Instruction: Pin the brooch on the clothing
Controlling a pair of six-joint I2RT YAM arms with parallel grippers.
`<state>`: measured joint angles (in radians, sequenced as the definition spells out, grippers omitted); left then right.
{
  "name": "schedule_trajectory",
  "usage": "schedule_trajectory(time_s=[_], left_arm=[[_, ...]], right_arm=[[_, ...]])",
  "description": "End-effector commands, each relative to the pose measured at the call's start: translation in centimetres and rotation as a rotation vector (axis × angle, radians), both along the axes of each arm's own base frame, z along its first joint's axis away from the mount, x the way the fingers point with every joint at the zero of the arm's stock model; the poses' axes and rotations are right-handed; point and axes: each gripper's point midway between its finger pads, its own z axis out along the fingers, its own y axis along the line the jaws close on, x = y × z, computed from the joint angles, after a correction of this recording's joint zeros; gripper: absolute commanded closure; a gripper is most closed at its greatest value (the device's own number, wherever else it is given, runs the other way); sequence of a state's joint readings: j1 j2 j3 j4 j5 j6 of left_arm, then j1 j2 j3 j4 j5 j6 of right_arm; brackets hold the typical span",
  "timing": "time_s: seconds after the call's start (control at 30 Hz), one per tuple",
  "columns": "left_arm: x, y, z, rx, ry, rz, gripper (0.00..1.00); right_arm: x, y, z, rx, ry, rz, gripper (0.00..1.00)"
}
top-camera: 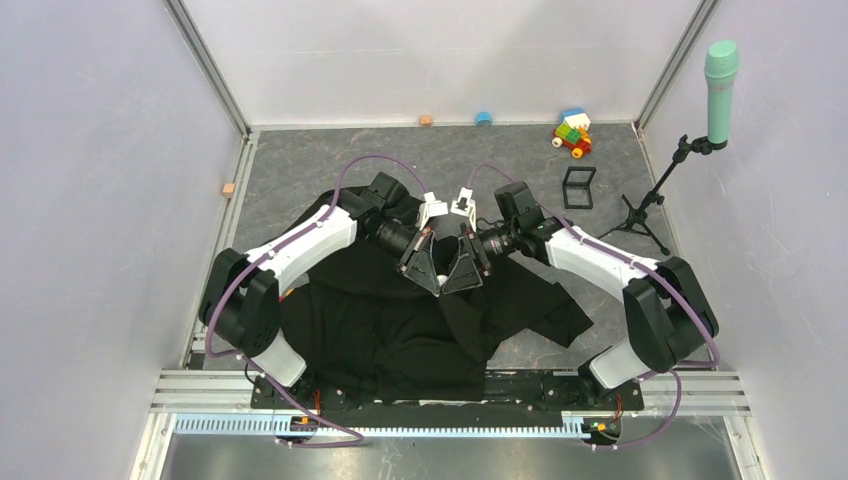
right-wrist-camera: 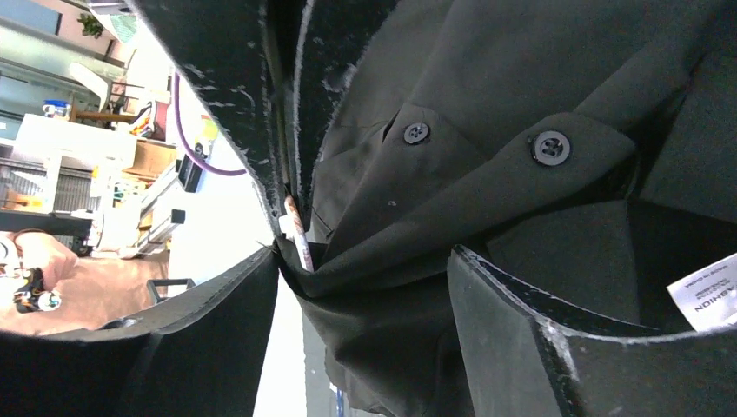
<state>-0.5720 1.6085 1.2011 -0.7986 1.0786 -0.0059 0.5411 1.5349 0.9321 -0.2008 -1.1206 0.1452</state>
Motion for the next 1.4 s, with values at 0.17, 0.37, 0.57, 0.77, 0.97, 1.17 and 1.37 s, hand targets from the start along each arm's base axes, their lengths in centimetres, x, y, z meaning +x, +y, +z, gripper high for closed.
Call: schedule_trajectory(time_s=[0.17, 0.37, 0.57, 0.77, 0.97, 1.17, 1.37], left_arm=[[-0.6, -0.5, 2.2, -0.091, -0.046, -0.06, 0.98], [-0.9, -0.5, 2.5, -0.098, -0.039, -0.061, 0.98], [-1.0, -0.5, 2.7, -0.105, -0.032, -0.064, 0.98], [-1.0, -0.6, 2.6, -0.108, -0.025, -0.066, 0.98], [-1.0, -0.6, 2.7, -0.11, -0.029, -0.067, 0.98], [-1.0, -0.6, 2.8, -0.114, -0.023, -0.068, 0.98], [-1.1, -0.7, 2.8, -0.116, -0.018, -0.071, 0.98]], right_arm=[[0.4, -0.4, 4.2, 0.089, -0.15, 0.016, 0.22], [0.7, -0.7, 4.8, 0.1, -0.198, 0.006, 0.21], [0.2, -0.7, 3.8, 0.091, -0.163, 0.014, 0.31], [-0.4, -0.2, 3.6, 0.104, -0.151, 0.02, 0.32], [-0.6, 0.3, 3.4, 0.126, -0.133, 0.013, 0.41], [-0.7, 0.4, 2.9, 0.122, -0.111, 0.019, 0.48], [-0.2, 0.7, 2.9, 0.134, -0.111, 0.017, 0.55]])
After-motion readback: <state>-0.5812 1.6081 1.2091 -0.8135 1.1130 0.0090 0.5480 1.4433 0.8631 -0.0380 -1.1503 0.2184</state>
